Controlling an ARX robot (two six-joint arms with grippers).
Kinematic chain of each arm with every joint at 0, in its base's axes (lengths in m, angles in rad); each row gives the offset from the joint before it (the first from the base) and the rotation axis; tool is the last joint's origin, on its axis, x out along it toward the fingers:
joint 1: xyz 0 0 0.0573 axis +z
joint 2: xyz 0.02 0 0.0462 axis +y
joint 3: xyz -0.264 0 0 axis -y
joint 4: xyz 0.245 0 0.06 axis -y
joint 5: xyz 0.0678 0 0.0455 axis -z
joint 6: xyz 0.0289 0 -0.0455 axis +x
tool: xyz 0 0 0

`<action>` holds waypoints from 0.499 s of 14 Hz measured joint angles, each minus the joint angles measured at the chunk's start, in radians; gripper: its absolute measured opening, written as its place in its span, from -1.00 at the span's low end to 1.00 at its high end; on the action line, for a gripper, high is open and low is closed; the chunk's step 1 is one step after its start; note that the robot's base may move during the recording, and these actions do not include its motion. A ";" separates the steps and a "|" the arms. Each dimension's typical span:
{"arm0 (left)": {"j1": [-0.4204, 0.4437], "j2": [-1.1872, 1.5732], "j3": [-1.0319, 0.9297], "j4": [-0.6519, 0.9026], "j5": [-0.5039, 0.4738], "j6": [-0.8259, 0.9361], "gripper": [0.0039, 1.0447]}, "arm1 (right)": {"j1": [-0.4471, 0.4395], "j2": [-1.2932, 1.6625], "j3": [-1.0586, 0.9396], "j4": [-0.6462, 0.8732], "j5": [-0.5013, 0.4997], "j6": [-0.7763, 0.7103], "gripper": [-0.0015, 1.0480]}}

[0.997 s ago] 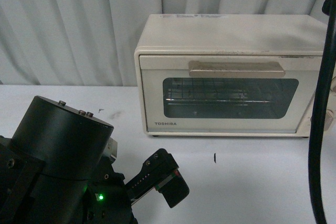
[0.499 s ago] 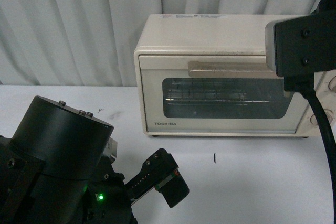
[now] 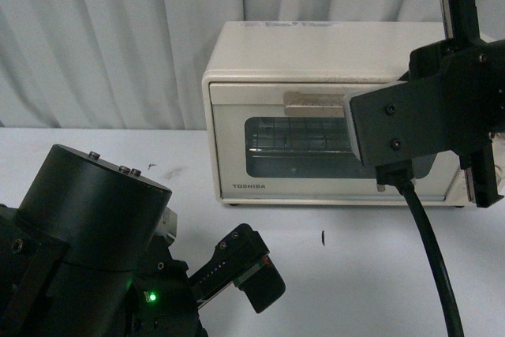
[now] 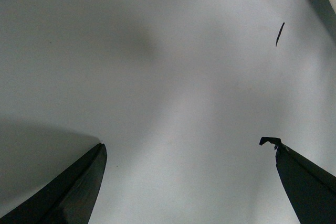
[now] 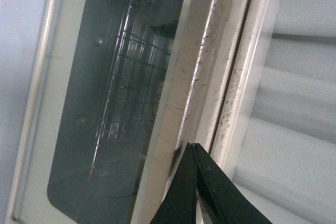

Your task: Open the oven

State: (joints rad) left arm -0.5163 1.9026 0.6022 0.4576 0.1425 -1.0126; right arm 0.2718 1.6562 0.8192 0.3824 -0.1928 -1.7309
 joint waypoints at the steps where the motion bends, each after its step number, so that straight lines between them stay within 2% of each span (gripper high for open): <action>1: 0.000 0.000 0.000 0.000 0.000 0.000 0.88 | 0.005 0.009 0.019 -0.003 -0.001 0.000 -0.96; 7: 0.000 0.000 0.000 0.000 0.000 0.000 0.88 | 0.036 0.049 0.094 -0.103 0.040 -0.009 -0.96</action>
State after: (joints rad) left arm -0.5163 1.9026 0.6022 0.4576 0.1425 -1.0126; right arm 0.3077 1.7054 0.9131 0.2794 -0.1532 -1.7401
